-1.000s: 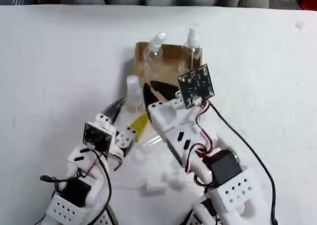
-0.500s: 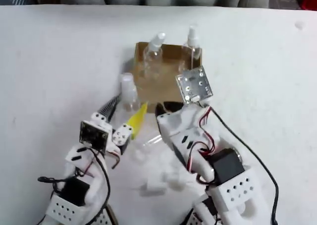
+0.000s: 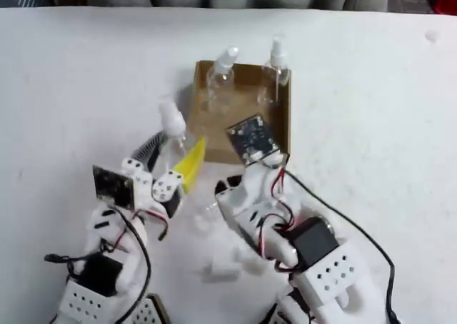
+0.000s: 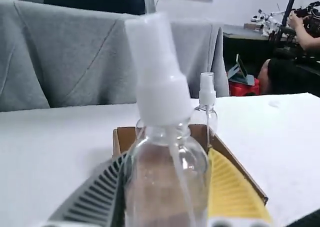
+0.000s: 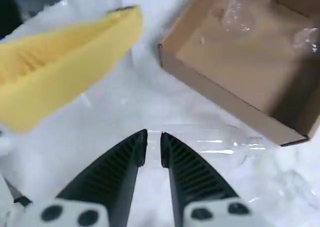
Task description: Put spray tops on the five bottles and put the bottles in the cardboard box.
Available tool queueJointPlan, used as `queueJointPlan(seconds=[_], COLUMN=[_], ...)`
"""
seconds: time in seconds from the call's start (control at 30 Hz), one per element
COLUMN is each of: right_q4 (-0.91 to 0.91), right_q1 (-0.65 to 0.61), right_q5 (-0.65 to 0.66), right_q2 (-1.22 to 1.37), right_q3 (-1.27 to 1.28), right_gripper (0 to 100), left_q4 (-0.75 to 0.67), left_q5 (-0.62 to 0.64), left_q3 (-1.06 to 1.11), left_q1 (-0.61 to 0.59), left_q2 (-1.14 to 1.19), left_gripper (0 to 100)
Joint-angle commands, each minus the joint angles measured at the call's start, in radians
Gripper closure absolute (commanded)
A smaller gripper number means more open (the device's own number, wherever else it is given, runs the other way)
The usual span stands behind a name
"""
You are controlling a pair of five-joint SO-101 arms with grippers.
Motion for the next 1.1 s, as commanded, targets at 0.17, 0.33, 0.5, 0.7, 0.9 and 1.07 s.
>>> queueJointPlan(seconds=[0.17,0.33,0.5,0.7,0.9,1.07], right_q4=[-0.073,-0.142,-0.315,-0.625,-0.739,-0.825], right_q1=[-0.151,-0.180,-0.182,-0.234,-0.340,-0.349], right_q5=[-0.006,-0.006,-0.006,-0.006,-0.014,-0.015], right_q2=[-0.024,-0.054,-0.186,-0.320,-0.386,-0.367], right_q3=[0.051,0.126,0.281,0.534,0.614,0.635], right_gripper=[98.4,98.4,98.4,98.4,98.4,98.4], left_q4=[-0.144,-0.292,-0.322,-0.322,-0.318,-0.295], left_q5=[0.098,0.170,0.173,0.173,0.173,0.173], left_q3=[-0.265,-0.264,-0.262,-0.261,-0.261,-0.256], left_q1=[-0.021,-0.096,-0.145,-0.148,-0.145,-0.142], left_q2=[0.467,0.598,0.625,0.625,0.625,0.622], left_gripper=[98,98,98,98,98,98])
